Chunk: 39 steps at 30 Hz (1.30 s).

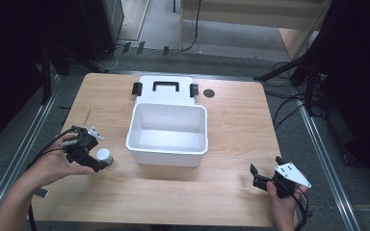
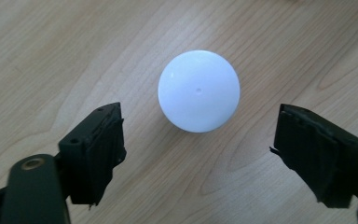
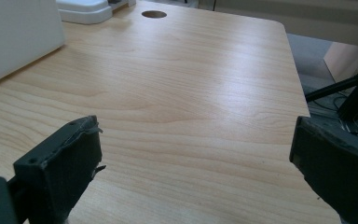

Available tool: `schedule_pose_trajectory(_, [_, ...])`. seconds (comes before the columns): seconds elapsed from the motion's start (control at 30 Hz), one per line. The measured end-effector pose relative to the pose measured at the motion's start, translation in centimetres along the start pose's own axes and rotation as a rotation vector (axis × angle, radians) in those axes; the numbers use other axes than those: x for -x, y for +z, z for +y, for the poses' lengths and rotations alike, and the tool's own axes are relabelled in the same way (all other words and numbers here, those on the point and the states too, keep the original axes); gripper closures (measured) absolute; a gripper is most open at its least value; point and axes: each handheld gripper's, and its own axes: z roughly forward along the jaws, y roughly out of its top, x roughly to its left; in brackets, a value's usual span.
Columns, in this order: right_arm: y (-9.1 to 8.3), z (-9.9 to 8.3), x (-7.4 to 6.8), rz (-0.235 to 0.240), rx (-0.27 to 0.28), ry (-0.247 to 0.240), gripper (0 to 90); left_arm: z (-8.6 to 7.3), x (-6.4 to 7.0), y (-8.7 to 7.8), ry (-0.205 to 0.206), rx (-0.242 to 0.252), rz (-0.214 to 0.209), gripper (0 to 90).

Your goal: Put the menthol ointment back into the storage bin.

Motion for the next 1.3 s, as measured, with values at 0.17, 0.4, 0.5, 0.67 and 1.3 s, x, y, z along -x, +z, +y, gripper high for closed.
schedule_pose_trajectory(0.17, [0.0, 0.0, 0.0, 0.0, -0.003, -0.007, 2.5, 0.6, 0.0, 0.8, 0.007, -0.036, 0.001, 26.3])
schedule_pose_trajectory(0.4, [0.1, 0.0, -0.2, 0.003, -0.011, -0.024, 3.6, 1.3, 0.2, 1.6, -0.009, -0.067, 0.014, 35.7])
schedule_pose_trajectory(0.5, [0.1, 0.0, -0.3, 0.0, -0.014, -0.026, 4.1, 1.5, 0.1, 1.8, -0.013, -0.076, 0.014, 40.8])
schedule_pose_trajectory(0.67, [0.2, 0.1, -0.3, 0.0, -0.013, -0.028, 4.2, 1.6, 0.0, 1.7, -0.009, -0.076, 0.001, 50.7])
schedule_pose_trajectory(1.3, [0.1, 0.1, -0.2, 0.004, -0.014, -0.024, 4.6, 2.1, 0.2, -2.0, 0.08, -0.085, 0.024, 51.7])
